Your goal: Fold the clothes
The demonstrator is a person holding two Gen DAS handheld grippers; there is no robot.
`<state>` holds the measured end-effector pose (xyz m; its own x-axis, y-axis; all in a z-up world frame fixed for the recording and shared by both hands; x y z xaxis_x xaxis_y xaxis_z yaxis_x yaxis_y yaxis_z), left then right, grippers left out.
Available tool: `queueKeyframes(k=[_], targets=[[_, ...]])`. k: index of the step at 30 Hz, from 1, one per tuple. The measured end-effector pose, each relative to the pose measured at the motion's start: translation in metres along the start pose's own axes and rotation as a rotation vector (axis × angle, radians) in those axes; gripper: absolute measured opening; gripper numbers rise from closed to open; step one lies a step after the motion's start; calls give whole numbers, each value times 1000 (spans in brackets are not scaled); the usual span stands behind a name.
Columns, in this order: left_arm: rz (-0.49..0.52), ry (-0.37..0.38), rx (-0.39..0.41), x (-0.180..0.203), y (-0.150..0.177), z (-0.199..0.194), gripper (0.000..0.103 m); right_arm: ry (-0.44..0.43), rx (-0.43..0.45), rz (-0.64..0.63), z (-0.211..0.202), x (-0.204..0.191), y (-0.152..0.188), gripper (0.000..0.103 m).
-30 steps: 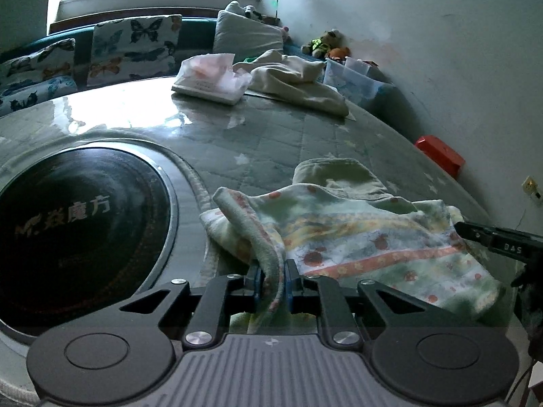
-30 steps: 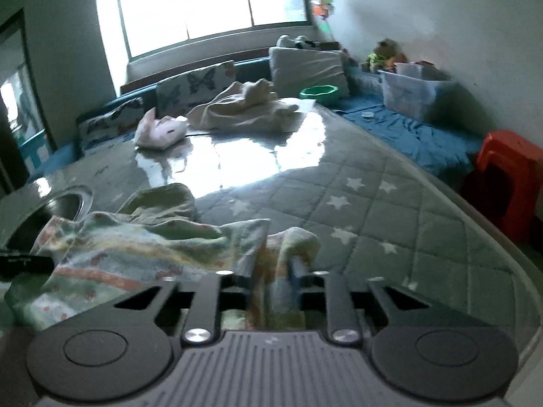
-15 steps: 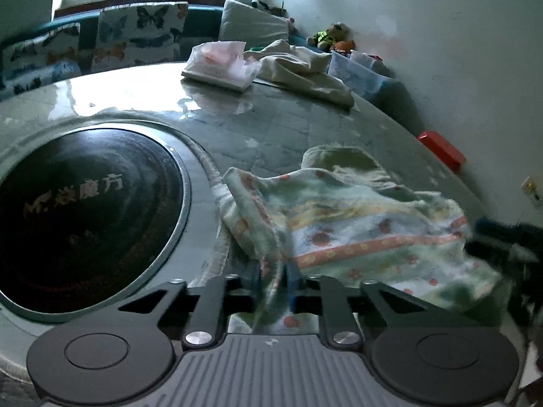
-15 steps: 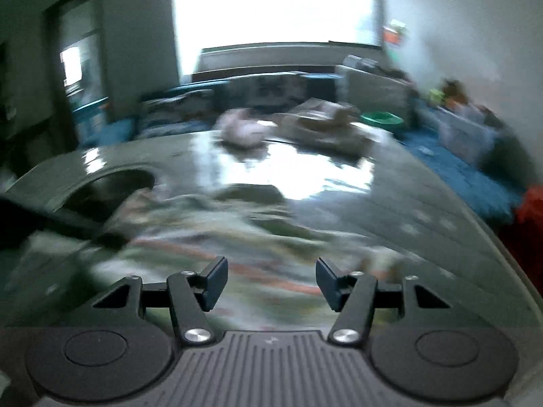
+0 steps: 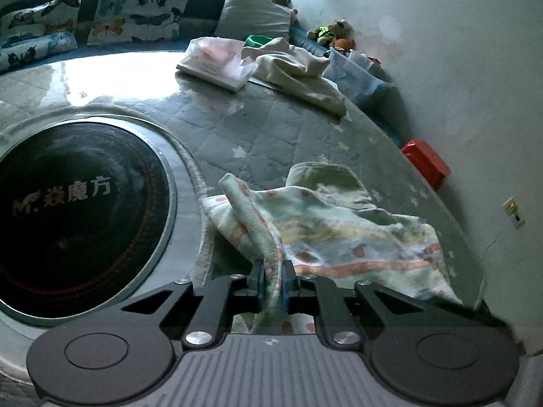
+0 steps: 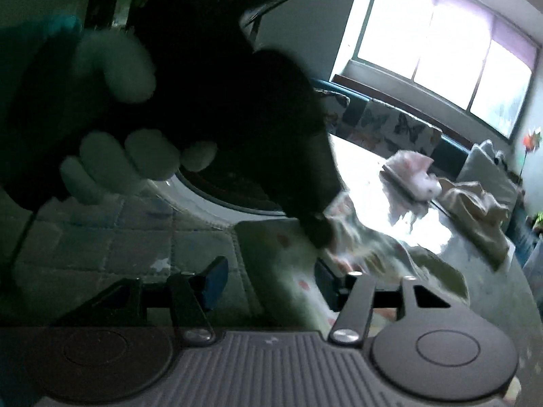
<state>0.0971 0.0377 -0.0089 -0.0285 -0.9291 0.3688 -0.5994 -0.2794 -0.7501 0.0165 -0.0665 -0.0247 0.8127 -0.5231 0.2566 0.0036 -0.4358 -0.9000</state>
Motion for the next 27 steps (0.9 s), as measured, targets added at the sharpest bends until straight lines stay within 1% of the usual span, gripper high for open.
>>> queueKeyframes(k=[1, 3, 4, 5, 6, 7, 9, 11, 12, 14, 15, 17, 18, 19, 20, 21, 24, 26, 27], targets=[[-7, 3, 1, -1, 0, 0, 12, 6, -3, 7, 3, 1, 1, 26], [-26, 4, 8, -7, 0, -3, 14, 13, 1, 54, 5, 7, 1, 20], [-47, 5, 14, -12, -1, -6, 17, 12, 12, 87, 2, 11, 0, 16], [-70, 7, 20, -17, -2, -8, 19, 12, 25, 117, -2, 15, -1, 15], [-94, 15, 28, -21, -2, -11, 25, 14, 36, 149, -6, 20, -2, 14], [-118, 23, 34, -23, -3, -13, 34, 17, 46, 179, -9, 26, -3, 13], [-166, 40, 42, -28, -3, -16, 48, 25, 63, 232, -14, 36, -5, 13], [-206, 62, 35, -29, -3, -13, 51, 33, 75, 264, -18, 42, -4, 13], [-227, 72, 27, -29, -3, -11, 54, 35, 78, 273, -19, 43, -4, 13], [-285, 91, 11, -30, -2, -4, 56, 34, 77, 273, -18, 44, -2, 13], [-316, 102, 14, -31, -2, -2, 57, 34, 77, 272, -17, 45, -1, 13], [-382, 131, 44, -35, -4, -3, 58, 38, 78, 269, -18, 44, 0, 13], [-398, 143, 64, -36, -6, -5, 64, 41, 83, 276, -21, 44, 1, 13], [-397, 132, 61, -36, -7, -6, 75, 44, 88, 282, -23, 44, 1, 13], [-385, 104, 43, -35, -7, -4, 79, 46, 93, 287, -25, 44, 1, 13], [-374, 80, 27, -34, -6, -1, 79, 48, 98, 289, -26, 45, 0, 13], [-369, 46, 1, -35, 0, 7, 77, 49, 110, 306, -33, 46, 1, 12], [-394, 66, -24, -35, 6, 15, 69, 44, 113, 319, -35, 45, 3, 12], [-400, 76, -39, -33, 9, 20, 56, 40, 113, 317, -36, 44, 4, 12]])
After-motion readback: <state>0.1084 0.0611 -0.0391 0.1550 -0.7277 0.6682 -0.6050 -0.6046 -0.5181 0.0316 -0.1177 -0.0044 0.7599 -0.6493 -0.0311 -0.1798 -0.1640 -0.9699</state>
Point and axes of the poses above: each gripper's, at about its wrist camera, not at the fingertips, and z roughly the way its jaws point, x to its right, y to its underside, the point moved 1 cm from there along z, roughly the way its jaws point, and after that the axes turned 15 degrees about x, right-handed, at the moved point
